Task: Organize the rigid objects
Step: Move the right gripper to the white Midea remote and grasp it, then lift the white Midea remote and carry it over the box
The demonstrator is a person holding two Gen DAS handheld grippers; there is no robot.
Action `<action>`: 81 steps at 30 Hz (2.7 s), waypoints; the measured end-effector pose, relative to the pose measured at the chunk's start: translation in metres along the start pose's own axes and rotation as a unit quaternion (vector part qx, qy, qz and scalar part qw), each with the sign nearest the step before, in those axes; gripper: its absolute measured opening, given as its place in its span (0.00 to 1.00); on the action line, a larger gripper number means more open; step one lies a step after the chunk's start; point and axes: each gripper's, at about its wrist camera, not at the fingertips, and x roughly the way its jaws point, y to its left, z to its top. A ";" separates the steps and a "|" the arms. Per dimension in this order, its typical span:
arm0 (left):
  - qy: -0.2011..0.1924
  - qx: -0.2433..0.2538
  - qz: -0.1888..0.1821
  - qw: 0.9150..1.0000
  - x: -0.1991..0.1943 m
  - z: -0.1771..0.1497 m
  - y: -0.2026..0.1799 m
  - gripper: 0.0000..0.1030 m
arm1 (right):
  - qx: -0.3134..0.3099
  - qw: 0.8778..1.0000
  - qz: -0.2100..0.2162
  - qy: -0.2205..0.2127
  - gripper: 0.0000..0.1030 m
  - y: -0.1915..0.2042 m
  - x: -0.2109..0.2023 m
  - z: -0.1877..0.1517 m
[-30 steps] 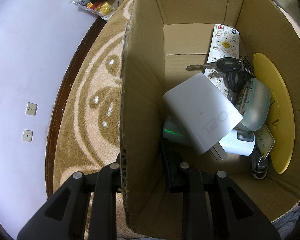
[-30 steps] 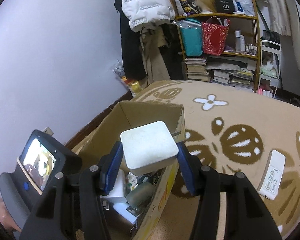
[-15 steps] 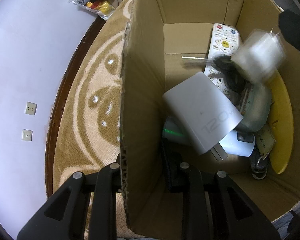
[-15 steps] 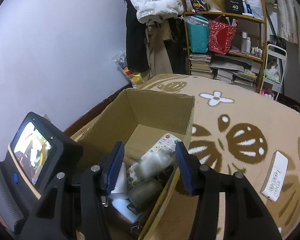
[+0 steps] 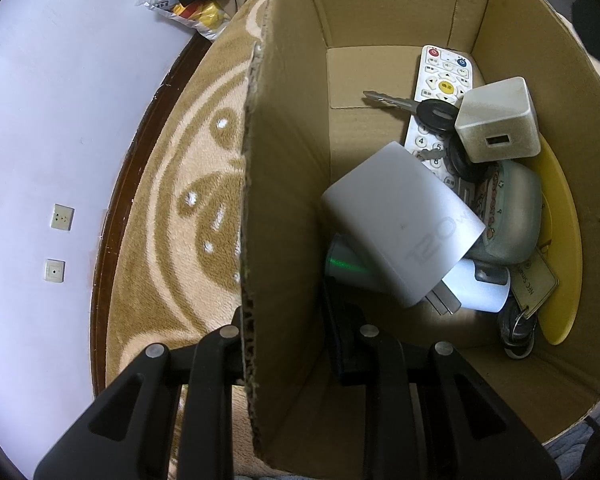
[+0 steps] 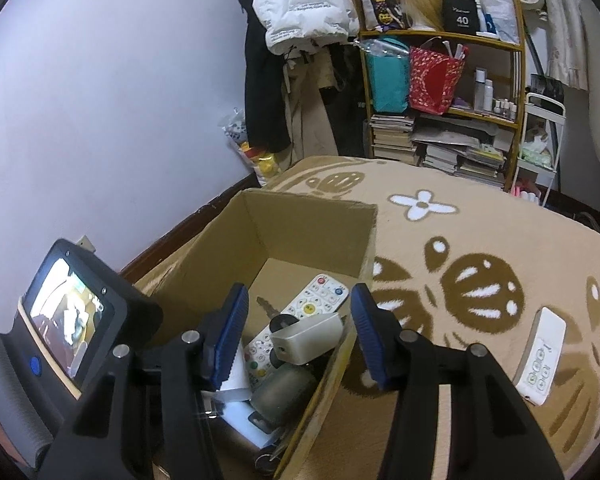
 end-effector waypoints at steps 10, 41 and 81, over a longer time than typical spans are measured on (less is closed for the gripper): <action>0.000 0.000 0.000 1.000 0.000 0.000 0.000 0.23 | 0.049 0.997 -0.056 -0.010 0.97 -0.037 -0.006 0.006; 0.000 0.001 0.001 1.000 0.000 0.001 0.000 0.24 | 0.187 0.956 -0.221 0.045 1.00 -0.196 0.016 -0.032; 0.000 0.002 0.004 1.000 -0.002 0.002 -0.001 0.25 | 0.143 0.971 -0.193 0.017 0.49 -0.142 -0.006 -0.012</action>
